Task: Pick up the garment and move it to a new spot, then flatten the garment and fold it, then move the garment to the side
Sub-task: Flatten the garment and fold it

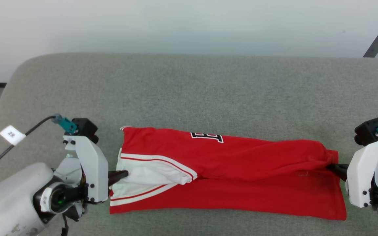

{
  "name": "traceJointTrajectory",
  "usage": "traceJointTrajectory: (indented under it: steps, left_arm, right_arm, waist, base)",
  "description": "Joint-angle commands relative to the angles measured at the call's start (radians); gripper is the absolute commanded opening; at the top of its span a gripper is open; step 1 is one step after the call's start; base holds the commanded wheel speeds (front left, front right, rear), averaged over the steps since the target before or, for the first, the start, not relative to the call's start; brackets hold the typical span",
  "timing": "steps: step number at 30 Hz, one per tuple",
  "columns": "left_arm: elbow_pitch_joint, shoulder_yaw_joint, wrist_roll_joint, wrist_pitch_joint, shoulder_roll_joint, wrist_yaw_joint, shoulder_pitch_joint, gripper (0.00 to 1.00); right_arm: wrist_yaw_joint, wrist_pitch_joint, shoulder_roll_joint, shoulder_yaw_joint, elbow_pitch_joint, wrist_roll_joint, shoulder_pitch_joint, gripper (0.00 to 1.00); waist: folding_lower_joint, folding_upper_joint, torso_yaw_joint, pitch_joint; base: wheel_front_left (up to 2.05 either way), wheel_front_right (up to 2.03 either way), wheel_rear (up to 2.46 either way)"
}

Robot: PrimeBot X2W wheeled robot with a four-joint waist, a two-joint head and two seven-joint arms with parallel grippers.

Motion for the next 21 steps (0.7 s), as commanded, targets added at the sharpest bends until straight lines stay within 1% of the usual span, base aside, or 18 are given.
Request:
traceJointTrajectory:
  steps: [1, 2, 3, 8, 11, 13, 15, 17, 21]
  left_arm:
    - [0.033, 0.001, -0.002, -0.007, -0.016, -0.021, 0.016, 0.66]
    - [0.048, 0.001, -0.005, -0.009, -0.023, -0.029, 0.017, 0.92]
    - [0.059, 0.001, -0.005, -0.011, -0.028, -0.035, 0.017, 1.0]
    - [0.088, 0.009, -0.008, -0.043, -0.036, -0.056, 0.035, 1.0]
    - [0.092, 0.017, -0.008, -0.088, -0.033, -0.067, 0.064, 1.0]
    - [0.09, 0.027, 0.004, -0.137, -0.024, -0.075, 0.083, 1.0]
    - [0.084, 0.036, 0.046, -0.218, -0.012, -0.088, 0.098, 1.0]
    - [0.085, 0.052, 0.06, -0.308, -0.011, -0.092, 0.133, 1.0]
    - [0.075, 0.088, 0.124, -0.515, 0.007, -0.111, 0.188, 1.0]
  right_arm:
    - [-0.001, 0.014, 0.017, -0.011, 0.007, -0.011, 0.019, 1.0]
    - [-0.001, 0.019, 0.023, -0.013, 0.011, -0.019, 0.023, 1.0]
    - [-0.001, 0.028, 0.029, -0.014, 0.012, -0.022, 0.022, 1.0]
    - [-0.001, 0.059, 0.05, -0.031, 0.02, -0.026, 0.039, 1.0]
    - [-0.001, 0.069, 0.058, -0.058, 0.014, -0.029, 0.053, 1.0]
    - [-0.001, 0.067, 0.071, -0.079, 0.012, -0.029, 0.07, 1.0]
    - [-0.001, 0.05, 0.082, -0.108, 0.002, -0.033, 0.084, 1.0]
    - [-0.001, 0.035, 0.098, -0.135, -0.011, -0.035, 0.104, 1.0]
    - [-0.001, 0.001, 0.121, -0.185, -0.033, -0.043, 0.146, 1.0]
  waist:
    - [0.0, 0.0, -0.004, -0.016]
    - [0.0, 0.0, -0.005, -0.023]
    - [0.0, 0.0, -0.007, -0.031]
    - [0.0, 0.0, -0.013, -0.072]
    - [0.0, 0.0, -0.017, -0.107]
    - [0.0, 0.0, -0.019, -0.131]
    - [0.0, 0.0, -0.022, -0.147]
    - [0.0, 0.0, -0.025, -0.157]
    - [0.0, 0.0, -0.03, -0.169]
  base:
    - [0.0, 0.0, 0.0]
    - [0.0, 0.0, 0.0]
    - [0.0, 0.0, 0.0]
    - [0.0, 0.0, 0.0]
    - [0.0, 0.0, 0.0]
    - [0.0, 0.0, 0.0]
    - [0.0, 0.0, 0.0]
    - [0.0, 0.0, 0.0]
    - [0.0, 0.0, 0.0]
